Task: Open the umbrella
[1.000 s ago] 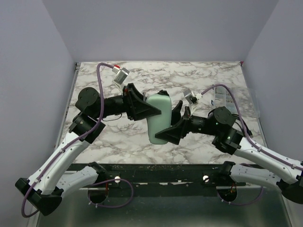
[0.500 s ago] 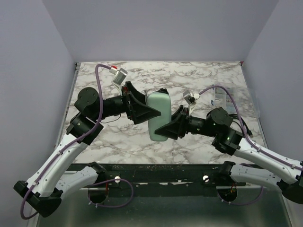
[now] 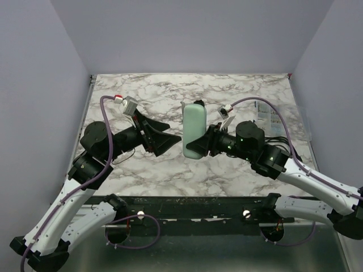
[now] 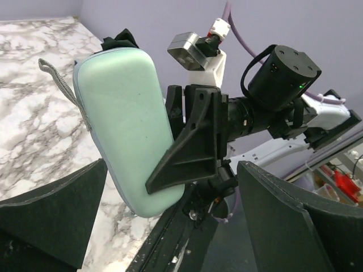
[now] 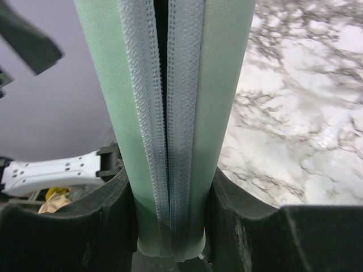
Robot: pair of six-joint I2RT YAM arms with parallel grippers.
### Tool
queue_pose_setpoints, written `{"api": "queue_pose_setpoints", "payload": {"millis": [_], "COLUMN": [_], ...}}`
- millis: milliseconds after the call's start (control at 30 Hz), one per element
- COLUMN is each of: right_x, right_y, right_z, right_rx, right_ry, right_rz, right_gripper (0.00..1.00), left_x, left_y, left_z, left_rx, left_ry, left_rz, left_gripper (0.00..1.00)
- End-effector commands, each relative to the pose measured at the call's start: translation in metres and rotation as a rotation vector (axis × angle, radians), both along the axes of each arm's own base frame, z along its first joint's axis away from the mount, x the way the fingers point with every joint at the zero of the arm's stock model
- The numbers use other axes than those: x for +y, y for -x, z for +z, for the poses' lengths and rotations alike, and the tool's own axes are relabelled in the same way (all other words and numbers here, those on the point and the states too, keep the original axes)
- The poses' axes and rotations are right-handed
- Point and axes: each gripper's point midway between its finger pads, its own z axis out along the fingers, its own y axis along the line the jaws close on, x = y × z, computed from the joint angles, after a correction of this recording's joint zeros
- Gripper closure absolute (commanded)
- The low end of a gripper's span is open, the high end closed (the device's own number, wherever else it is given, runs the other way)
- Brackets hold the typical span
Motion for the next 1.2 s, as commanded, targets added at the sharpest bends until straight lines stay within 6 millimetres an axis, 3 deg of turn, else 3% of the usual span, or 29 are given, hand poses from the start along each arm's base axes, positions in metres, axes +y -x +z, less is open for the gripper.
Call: {"api": "queue_pose_setpoints", "payload": {"millis": [0,233,367,633,900,1167], "right_x": [-0.009,-0.02,-0.014,-0.016,-0.013,-0.003], "right_y": [-0.026,-0.04,-0.031,-0.024,-0.015,-0.005], "right_z": [0.024,0.039,0.049,0.063,0.058,0.059], "right_rx": [-0.008,0.046,0.069,0.099,0.133,0.161], "right_ry": [0.03,0.137,0.13,0.111,0.112,0.068], "right_rz": [-0.138,-0.219,-0.163,-0.154,-0.109,-0.046], "right_gripper": [0.99,0.99,0.99,0.99,0.99,0.99], "left_x": [0.018,0.025,0.018,-0.005,-0.018,-0.031], "left_y": [-0.01,-0.003,0.005,0.021,0.021,0.014], "left_z": [-0.015,-0.055,-0.074,-0.078,-0.08,-0.084], "left_rx": [-0.055,-0.113,-0.148,-0.338,-0.52,-0.547], "left_ry": [-0.078,-0.161,-0.145,-0.079,-0.031,-0.055], "left_rz": [0.113,0.104,0.042,-0.004,0.014,-0.003], "left_gripper": [0.01,0.01,0.07,0.11,0.22,0.46]}}
